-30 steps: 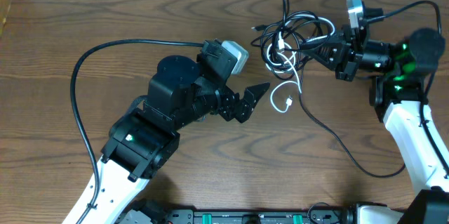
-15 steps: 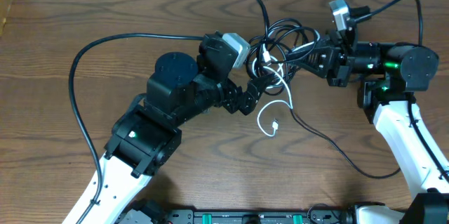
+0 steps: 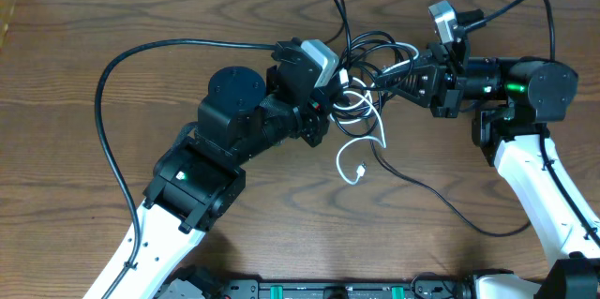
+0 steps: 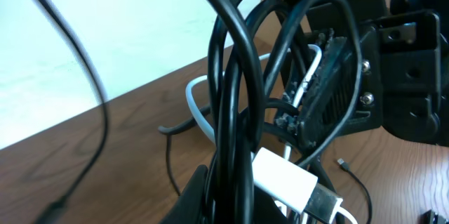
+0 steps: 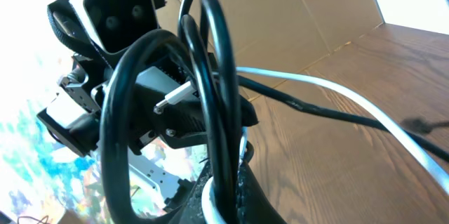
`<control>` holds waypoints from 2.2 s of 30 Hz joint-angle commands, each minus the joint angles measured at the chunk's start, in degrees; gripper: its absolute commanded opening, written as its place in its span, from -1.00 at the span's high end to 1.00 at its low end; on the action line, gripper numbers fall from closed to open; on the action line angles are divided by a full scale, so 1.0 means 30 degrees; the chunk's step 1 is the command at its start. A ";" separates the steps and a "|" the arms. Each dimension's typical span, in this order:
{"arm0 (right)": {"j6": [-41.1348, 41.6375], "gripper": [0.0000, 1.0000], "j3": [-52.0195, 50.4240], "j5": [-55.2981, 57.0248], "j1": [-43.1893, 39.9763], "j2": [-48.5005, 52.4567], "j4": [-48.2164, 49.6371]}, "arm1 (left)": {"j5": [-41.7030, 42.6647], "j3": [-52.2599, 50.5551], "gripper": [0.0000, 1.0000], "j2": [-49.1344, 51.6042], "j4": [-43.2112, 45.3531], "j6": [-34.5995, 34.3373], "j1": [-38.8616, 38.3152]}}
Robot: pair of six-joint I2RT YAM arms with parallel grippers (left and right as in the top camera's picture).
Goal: Untangle cables
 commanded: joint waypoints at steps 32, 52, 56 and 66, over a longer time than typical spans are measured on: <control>-0.4466 -0.17 0.0182 0.2594 -0.1588 -0.0226 -1.0440 | 0.1020 0.0350 0.85 -0.1982 -0.2448 1.0652 0.0080; -0.3468 -0.31 0.0182 0.2040 -0.0321 -0.0226 -0.7315 | 0.1049 0.0350 0.85 -0.1559 -0.2448 1.1132 0.0080; -0.3570 -0.34 0.0182 0.1923 -0.0277 -0.0226 -0.7380 | 0.1858 0.0350 0.85 -0.1552 -0.2251 1.1140 0.0080; -0.4626 -0.30 0.0182 0.1086 0.0838 -0.0226 -0.7402 | 0.1960 0.0350 0.85 -0.1158 -0.1661 1.1140 0.0080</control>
